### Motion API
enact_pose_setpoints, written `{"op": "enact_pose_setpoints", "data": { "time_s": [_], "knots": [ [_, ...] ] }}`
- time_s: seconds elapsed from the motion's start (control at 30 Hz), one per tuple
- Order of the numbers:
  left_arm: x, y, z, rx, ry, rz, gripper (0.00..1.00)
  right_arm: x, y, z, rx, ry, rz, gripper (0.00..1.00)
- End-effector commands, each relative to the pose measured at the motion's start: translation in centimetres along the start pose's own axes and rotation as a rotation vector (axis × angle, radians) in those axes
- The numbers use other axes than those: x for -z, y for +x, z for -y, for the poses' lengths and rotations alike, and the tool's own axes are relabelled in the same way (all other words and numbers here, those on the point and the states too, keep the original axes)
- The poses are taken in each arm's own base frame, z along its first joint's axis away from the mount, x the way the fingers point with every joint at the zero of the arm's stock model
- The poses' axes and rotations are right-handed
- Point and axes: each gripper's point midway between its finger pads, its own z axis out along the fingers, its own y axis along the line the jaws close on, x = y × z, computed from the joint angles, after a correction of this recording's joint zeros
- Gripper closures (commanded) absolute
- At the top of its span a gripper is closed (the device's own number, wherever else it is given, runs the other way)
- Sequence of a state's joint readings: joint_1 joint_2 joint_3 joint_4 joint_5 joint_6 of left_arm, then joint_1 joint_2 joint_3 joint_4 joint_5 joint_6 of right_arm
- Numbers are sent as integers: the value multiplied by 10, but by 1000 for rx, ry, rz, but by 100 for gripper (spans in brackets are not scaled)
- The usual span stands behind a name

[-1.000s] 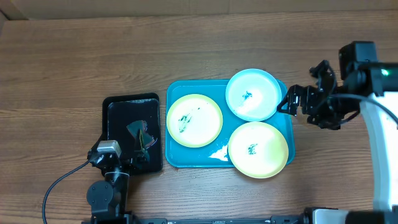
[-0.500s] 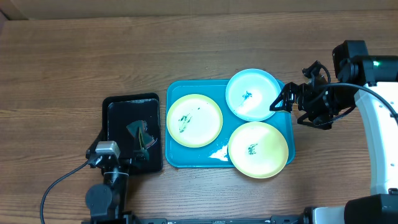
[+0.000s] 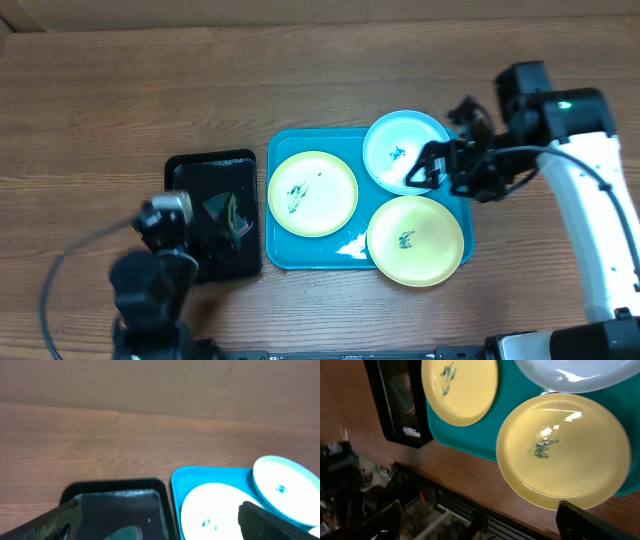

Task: Clean dirty plates on tray and stack at the side
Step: 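Move the right gripper over the teal tray toward the upper-left yellow plate, then grip the rim of the left yellow plate with the right gripper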

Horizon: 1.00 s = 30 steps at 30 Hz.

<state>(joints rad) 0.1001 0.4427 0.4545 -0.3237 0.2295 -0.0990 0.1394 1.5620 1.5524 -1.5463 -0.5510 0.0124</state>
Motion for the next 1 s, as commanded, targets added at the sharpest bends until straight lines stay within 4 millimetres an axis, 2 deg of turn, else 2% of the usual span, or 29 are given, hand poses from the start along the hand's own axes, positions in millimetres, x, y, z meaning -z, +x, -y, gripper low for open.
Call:
{"op": "enact_pose_setpoints", "data": {
  "time_s": [0.0, 0.1, 0.23, 0.33, 0.47, 0.6, 0.73, 0.83, 0.97],
  "knots": [
    [-9, -29, 5, 2, 21, -102, 0, -8, 3, -29, 67, -9, -8, 0],
    [-21, -36, 7, 44, 28, -256, 0, -24, 2, -38, 72, 62, -5, 0],
    [-31, -42, 7, 88, 23, -407, 0, -39, -11, -38, -3, 186, 66, 0],
    [-37, -47, 19, 125, 97, -456, 0, -50, -21, -49, -16, 145, 74, 0],
    [-43, -38, 29, 159, 164, -508, 0, -54, -41, -52, 12, 140, 138, 0],
    [-47, -26, 26, 181, 155, -562, 0, -52, -60, -61, 49, 109, 215, 0],
    [-54, -16, 24, 196, 151, -602, 0, -51, -78, -58, 87, 138, 283, 0],
    [-59, -9, 22, 213, 146, -630, 0, -72, -70, -47, 57, 173, 199, 0],
    [-62, -3, 21, 222, 142, -656, 0, -113, -63, -35, 66, 210, 65, 0]
  ]
}}
